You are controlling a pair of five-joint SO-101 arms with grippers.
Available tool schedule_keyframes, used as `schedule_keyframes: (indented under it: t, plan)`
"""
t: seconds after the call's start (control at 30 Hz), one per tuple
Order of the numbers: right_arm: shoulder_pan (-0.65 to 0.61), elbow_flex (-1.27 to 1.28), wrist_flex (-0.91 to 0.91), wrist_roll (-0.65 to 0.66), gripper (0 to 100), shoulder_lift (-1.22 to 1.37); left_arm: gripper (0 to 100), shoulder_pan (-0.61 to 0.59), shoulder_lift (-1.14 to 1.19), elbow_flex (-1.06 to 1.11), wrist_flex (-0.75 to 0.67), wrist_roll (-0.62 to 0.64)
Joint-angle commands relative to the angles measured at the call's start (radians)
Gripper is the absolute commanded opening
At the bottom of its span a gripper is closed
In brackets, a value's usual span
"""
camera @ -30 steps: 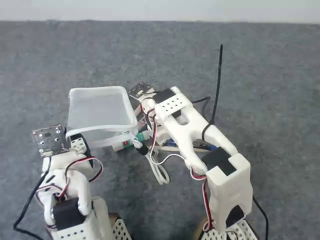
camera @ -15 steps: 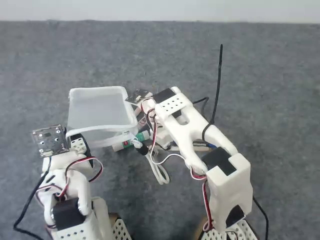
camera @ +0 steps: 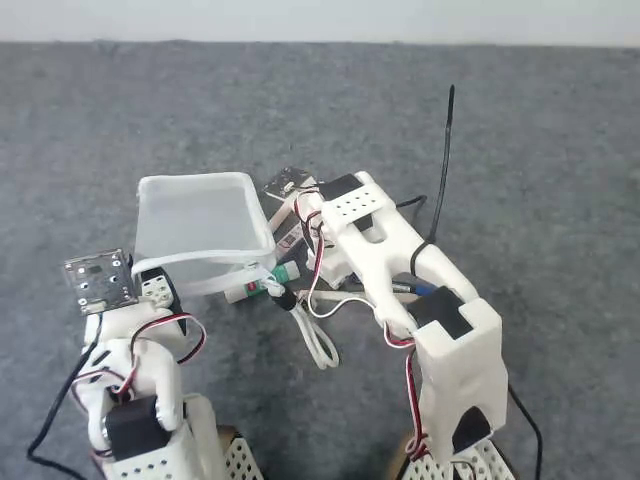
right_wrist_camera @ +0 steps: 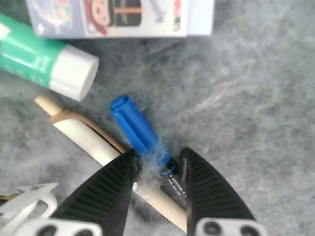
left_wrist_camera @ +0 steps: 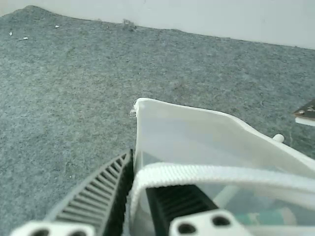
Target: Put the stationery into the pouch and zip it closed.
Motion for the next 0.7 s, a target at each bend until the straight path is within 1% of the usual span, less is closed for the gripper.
schedule_keyframes:
  t: [0.0, 0.23, 0.27, 0.33, 0.37, 0.4, 0.47, 0.67]
  plan:
    - [-0.005, -0.044, 0.03, 0.009, 11.7, -0.056, 1, -0.009, -0.021, -0.051, 0.005, -0.011]
    - [-0.016, -0.043, -0.001, 0.011, 10.6, 0.012, 1, -0.009, -0.021, -0.051, 0.005, -0.011]
    - [-0.015, -0.043, -0.005, 0.011, 8.5, 0.018, 1, -0.009, -0.021, -0.051, 0.005, -0.011]
    - [-0.013, -0.051, -0.012, 0.032, 0.7, 0.018, 1, -0.009, -0.021, -0.051, 0.005, -0.011]
    - [-0.013, -0.052, -0.005, 0.054, 0.2, 0.012, 1, -0.009, -0.021, -0.051, 0.003, -0.011]
    - [-0.012, -0.052, 0.001, 0.066, 1.9, 0.002, 1, -0.009, -0.021, -0.05, 0.003, -0.011]
    - [-0.008, -0.052, 0.007, 0.066, 0.5, -0.022, 1, -0.006, -0.021, -0.041, -0.003, -0.011]
    - [0.033, -0.049, 0.044, 0.063, 0.6, -0.13, 1, -0.003, -0.021, -0.041, -0.009, -0.006]
